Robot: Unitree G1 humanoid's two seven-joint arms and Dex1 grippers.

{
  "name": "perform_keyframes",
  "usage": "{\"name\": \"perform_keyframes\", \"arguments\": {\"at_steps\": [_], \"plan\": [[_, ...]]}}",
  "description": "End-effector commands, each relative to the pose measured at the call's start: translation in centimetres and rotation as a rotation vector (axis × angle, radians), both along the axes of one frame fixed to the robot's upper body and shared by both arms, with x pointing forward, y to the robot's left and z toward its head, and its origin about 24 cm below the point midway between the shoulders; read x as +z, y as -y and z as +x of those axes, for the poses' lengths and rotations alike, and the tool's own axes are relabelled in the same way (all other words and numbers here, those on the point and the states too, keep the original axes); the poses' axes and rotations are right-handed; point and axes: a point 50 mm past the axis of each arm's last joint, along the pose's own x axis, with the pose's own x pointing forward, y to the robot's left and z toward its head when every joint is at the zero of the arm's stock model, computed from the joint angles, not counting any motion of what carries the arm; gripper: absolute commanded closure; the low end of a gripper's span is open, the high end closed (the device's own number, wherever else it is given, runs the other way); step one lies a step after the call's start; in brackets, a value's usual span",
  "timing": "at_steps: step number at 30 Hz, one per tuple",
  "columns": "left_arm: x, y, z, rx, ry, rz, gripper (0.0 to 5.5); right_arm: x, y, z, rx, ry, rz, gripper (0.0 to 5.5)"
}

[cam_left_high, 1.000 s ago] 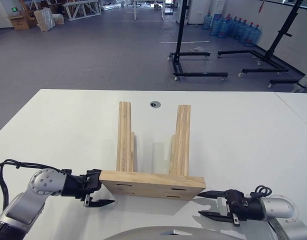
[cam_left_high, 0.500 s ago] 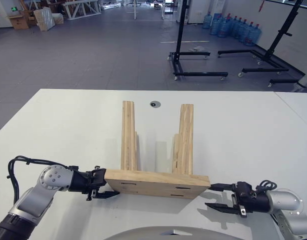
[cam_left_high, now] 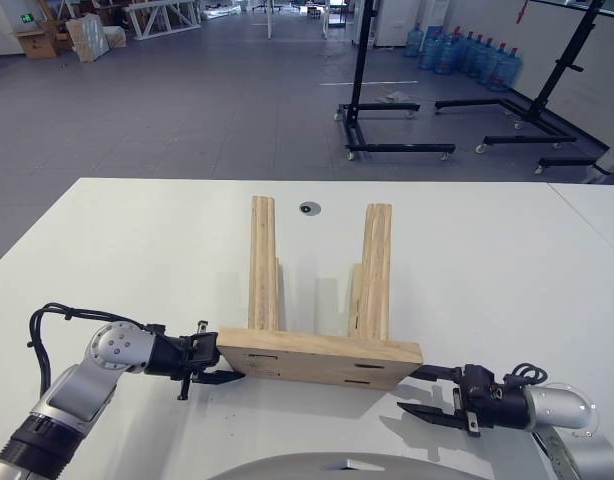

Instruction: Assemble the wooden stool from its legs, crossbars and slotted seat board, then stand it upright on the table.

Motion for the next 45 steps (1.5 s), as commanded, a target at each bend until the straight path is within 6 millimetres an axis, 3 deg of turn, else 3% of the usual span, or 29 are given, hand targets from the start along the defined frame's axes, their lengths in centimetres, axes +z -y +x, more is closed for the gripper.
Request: {"name": "perform_keyframes", "arguments": {"at_steps": [1,11,14,19,22,23,25,27,34,45], "plan": [[0.2,0.3,0.5,-0.023,0.020,0.000,4.12,0.2,0.3,1.6,-0.031,0.038,-0.010,3.12],[0.3,0.3,1.0,-0.038,0.026,0.007,4.19,-0.1,1.1,3.8,-0.081,0.083,-0.024,3.12],[0.3,0.3,1.2,-0.034,0.031,0.008,4.19,0.4,0.3,3.1,-0.014,0.082,0.002,3.12],[0.3,0.3,1.6,-0.037,0.039,0.008,4.19,-0.2,-1.1,0.0,0.091,0.046,0.007,3.12],[0.3,0.2,1.8,-0.042,0.043,0.009,4.19,0.0,-1.2,-0.4,0.085,0.050,0.017,3.12],[0.3,0.3,1.8,-0.045,0.045,0.007,4.19,-0.1,-1.5,0.8,0.078,0.055,0.020,3.12],[0.3,0.4,2.0,-0.050,0.047,0.004,4.19,-0.1,-4.6,8.4,0.056,0.064,0.034,3.12],[0.3,0.7,2.0,-0.055,0.049,-0.004,4.20,0.5,-7.0,11.6,0.081,0.061,0.027,3.12],[0.7,1.3,2.1,-0.076,0.050,-0.029,4.20,-0.3,-7.5,12.3,0.143,0.007,0.055,3.38],[1.6,-0.2,3.5,0.009,0.060,-0.079,4.20,0.1,-6.6,10.1,0.234,-0.003,0.097,3.87]]}}
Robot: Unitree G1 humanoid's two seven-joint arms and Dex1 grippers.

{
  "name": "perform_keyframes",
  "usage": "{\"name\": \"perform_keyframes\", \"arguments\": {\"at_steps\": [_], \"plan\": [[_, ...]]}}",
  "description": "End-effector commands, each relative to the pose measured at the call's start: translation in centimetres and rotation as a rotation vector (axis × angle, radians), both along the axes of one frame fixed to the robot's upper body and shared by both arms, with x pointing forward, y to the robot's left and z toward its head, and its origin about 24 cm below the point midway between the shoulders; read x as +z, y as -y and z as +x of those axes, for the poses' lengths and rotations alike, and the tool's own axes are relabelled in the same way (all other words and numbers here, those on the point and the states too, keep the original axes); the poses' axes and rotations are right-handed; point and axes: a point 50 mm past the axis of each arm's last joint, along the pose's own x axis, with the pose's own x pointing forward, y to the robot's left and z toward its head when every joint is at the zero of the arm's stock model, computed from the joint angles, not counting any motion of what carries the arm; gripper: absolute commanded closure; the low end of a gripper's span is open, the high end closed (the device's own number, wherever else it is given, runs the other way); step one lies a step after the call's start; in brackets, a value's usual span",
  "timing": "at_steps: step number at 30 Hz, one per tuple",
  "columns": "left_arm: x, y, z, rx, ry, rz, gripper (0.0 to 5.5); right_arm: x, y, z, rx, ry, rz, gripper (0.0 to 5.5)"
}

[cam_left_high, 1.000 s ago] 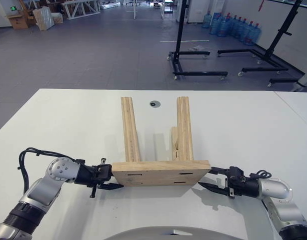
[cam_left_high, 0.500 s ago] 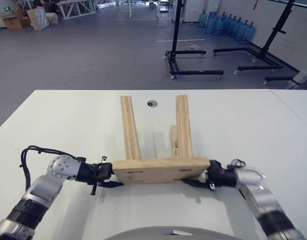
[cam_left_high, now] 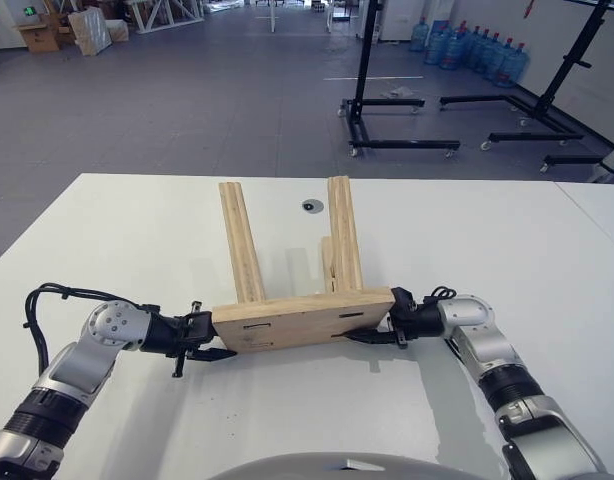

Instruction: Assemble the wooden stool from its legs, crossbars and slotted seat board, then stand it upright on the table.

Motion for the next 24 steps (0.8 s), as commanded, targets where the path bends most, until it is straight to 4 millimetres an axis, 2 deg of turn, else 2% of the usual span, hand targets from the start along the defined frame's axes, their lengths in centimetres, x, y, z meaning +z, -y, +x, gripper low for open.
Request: {"name": "perform_keyframes", "arguments": {"at_steps": [1,7,12,14,18,21,24], "plan": [[1.3,0.8,1.3,0.003,0.058,-0.112,4.20,0.8,-0.2,-0.7,0.013,0.006,0.061,3.96],[2.0,0.0,1.5,0.050,0.072,-0.150,4.20,1.6,0.7,-1.6,-0.010,0.001,0.090,4.14],[3.8,0.9,0.4,-0.047,0.015,-0.286,4.20,4.0,0.4,-1.9,-0.002,-0.037,0.173,4.14],[5.5,1.1,-0.3,-0.063,-0.044,-0.400,4.20,5.1,0.7,-2.2,0.018,-0.100,0.202,4.14],[10.2,1.9,-1.2,-0.067,-0.078,-0.697,4.20,8.9,2.1,-2.4,-0.002,-0.390,0.392,4.14],[12.4,3.1,-1.5,-0.077,-0.070,-0.842,4.19,11.8,2.3,-2.1,-0.011,-0.571,0.509,4.14],[13.8,3.5,-1.7,-0.073,-0.070,-0.954,4.15,13.4,2.0,-2.2,0.022,-0.715,0.546,4.14]]}}
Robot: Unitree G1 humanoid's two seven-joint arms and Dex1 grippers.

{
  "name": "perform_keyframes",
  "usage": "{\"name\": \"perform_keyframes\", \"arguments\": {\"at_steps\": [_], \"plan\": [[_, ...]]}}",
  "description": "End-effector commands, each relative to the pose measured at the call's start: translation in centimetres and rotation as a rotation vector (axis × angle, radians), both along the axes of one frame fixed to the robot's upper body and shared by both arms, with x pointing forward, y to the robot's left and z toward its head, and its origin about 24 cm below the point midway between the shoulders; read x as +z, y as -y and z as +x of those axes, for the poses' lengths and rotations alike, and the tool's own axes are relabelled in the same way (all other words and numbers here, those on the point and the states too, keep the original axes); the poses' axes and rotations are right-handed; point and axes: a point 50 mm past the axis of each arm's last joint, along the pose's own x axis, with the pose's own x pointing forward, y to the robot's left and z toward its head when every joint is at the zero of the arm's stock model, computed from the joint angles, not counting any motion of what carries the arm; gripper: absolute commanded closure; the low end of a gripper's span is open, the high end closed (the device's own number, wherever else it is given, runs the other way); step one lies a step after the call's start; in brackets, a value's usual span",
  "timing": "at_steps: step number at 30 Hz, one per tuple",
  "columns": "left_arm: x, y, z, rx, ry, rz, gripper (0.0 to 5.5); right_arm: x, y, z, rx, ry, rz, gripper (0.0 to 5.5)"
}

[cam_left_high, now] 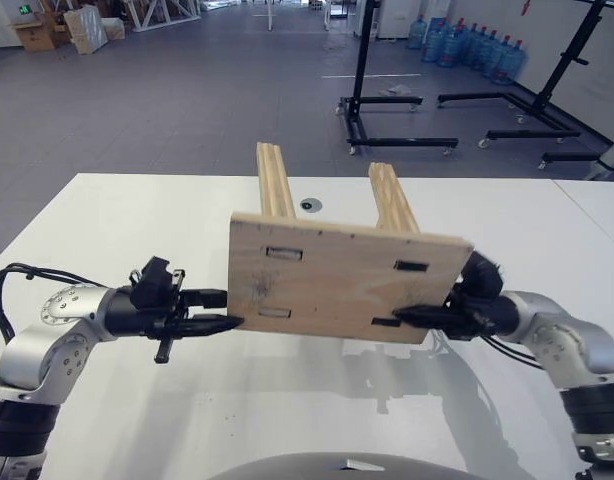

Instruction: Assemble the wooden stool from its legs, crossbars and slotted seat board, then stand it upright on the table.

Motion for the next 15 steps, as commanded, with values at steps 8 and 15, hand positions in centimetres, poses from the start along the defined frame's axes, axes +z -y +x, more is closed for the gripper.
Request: {"name": "perform_keyframes", "arguments": {"at_steps": [8,15], "plan": [[5.8,1.2,-0.9,0.126,0.161,-0.313,4.12,5.2,-3.3,0.9,-0.026,-0.386,0.234,4.11],[5.0,2.7,-1.8,0.100,0.112,-0.350,4.11,4.6,-5.1,1.6,-0.210,-0.440,0.368,4.05]]}}
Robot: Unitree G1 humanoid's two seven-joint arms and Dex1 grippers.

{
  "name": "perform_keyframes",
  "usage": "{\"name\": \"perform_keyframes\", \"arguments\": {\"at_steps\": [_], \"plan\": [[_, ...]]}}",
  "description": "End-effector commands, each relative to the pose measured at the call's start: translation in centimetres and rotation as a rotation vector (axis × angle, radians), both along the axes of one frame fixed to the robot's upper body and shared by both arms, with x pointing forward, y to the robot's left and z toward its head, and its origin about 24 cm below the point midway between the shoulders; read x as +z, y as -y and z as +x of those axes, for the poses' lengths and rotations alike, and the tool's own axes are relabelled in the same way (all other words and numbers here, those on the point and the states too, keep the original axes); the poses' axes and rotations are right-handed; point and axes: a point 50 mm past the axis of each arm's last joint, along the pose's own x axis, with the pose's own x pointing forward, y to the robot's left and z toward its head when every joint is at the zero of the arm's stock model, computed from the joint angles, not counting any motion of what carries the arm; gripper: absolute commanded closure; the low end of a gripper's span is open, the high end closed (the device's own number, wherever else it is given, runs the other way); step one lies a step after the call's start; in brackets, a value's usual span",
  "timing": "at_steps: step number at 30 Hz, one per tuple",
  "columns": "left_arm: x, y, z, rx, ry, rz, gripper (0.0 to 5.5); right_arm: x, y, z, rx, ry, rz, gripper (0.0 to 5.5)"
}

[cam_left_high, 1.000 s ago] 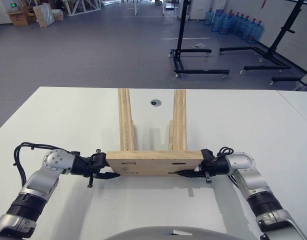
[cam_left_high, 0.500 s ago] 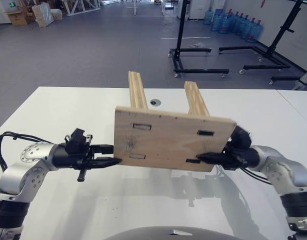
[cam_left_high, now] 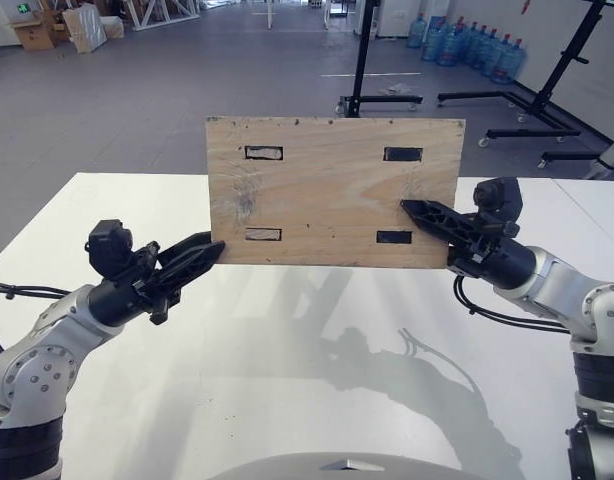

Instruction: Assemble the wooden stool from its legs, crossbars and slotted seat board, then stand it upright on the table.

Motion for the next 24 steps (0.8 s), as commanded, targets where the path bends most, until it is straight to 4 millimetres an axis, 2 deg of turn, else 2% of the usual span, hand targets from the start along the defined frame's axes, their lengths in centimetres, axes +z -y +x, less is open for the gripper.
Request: {"name": "perform_keyframes", "arguments": {"at_steps": [1,4,9,12,14,19,20,22,24], "plan": [[2.9,3.3,-1.5,-0.166,0.193,-0.046,4.11,-0.8,-2.4,0.5,-0.102,-0.107,0.163,4.05],[2.3,4.1,-2.3,-0.207,0.124,-0.095,4.08,-0.7,-2.5,0.5,-0.258,-0.165,0.259,4.05],[1.7,5.4,-2.9,-0.266,0.051,-0.150,4.08,-1.4,-3.2,0.3,-0.283,-0.233,0.303,4.05],[1.2,6.2,-3.5,-0.303,-0.038,-0.201,4.08,-2.0,-3.3,0.8,-0.378,-0.354,0.303,4.05],[1.0,6.6,-4.3,-0.315,-0.101,-0.243,4.08,-1.7,-3.3,0.8,-0.436,-0.407,0.332,4.05],[2.9,7.3,-7.8,-0.386,-0.207,-0.357,4.08,-2.2,-4.3,-0.5,-0.428,-0.467,0.303,4.05],[3.4,7.5,-8.6,-0.395,-0.246,-0.375,4.08,-1.5,-4.3,-0.5,-0.505,-0.551,0.350,4.05],[4.0,8.1,-10.1,-0.416,-0.317,-0.410,4.08,-0.1,-4.4,-2.0,-0.594,-0.685,0.429,4.05],[3.8,8.5,-10.9,-0.423,-0.380,-0.458,4.08,1.0,-4.5,-3.1,-0.605,-0.753,0.496,4.06]]}}
